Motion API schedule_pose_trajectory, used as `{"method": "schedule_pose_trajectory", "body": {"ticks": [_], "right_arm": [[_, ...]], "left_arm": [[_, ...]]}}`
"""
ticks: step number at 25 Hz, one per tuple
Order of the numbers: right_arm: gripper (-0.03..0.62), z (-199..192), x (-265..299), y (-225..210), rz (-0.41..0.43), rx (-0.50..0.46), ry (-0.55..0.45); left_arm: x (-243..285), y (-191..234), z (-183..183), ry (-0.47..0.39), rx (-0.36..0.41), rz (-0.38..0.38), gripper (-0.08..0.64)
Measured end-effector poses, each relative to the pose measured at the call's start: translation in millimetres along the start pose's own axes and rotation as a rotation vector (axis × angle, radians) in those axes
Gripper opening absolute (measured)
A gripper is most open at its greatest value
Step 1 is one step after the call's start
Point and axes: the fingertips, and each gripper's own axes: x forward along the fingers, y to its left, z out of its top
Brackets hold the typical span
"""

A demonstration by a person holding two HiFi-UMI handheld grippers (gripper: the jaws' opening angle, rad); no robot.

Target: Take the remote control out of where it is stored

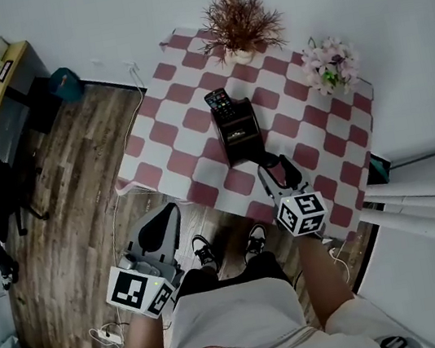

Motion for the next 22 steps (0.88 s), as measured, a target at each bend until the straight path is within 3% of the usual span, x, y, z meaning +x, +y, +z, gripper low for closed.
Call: {"method": "schedule_pose_trajectory", "body": {"ticks": [3,8,14,19,22], "right_arm": [[0.25,-1,6,1,0.025,-0.064,-0.006],[0.232,7,11,6,0.061,-0.064,-0.05],[0.227,49,-10,20,0.096,-0.076,-0.117],[0.227,98,-50,18,0.138,-0.058,-0.081],[0.227,116,-76,-3,0.097,-0.074,0.016]], "left_arm": [[2,-1,-3,0.011,0.0,-0.002,0.009],[4,-3,-4,0.019,0.008,-0.01,0.009],[3,-9,-5,0.015,0.003,-0.022,0.009],[8,-19,4,-0.02,0.001,-0.055,0.009],[11,-24,10,-0.042,-0.001,-0.074,0.009]]}}
